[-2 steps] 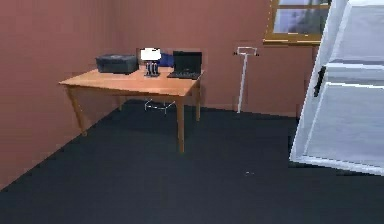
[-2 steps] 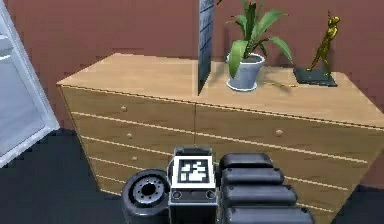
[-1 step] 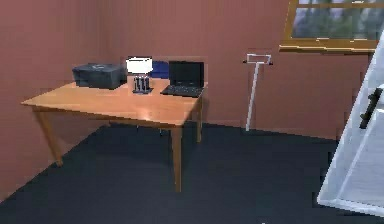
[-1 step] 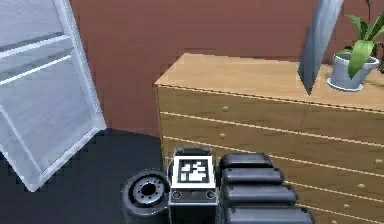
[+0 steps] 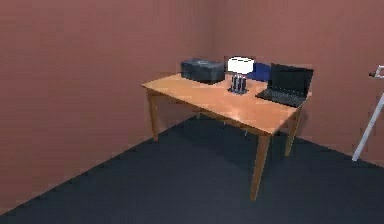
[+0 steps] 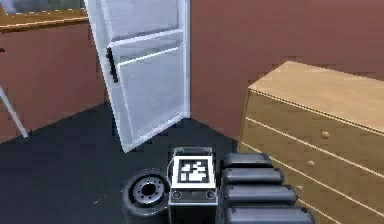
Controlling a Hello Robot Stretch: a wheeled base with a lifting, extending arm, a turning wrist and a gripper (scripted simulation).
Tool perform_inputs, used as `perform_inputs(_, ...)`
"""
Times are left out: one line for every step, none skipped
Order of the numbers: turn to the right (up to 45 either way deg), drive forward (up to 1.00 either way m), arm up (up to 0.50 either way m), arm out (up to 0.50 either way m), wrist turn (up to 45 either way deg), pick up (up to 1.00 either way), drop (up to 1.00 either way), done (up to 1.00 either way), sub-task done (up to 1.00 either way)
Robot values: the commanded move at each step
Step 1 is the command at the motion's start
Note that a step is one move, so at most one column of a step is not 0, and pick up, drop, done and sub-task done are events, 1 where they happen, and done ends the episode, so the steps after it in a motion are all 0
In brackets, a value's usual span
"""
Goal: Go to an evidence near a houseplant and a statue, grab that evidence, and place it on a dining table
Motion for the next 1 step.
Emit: perform_inputs(0.0,0.6,0.0,0.0,0.0,0.0,0.0,0.0,0.0)
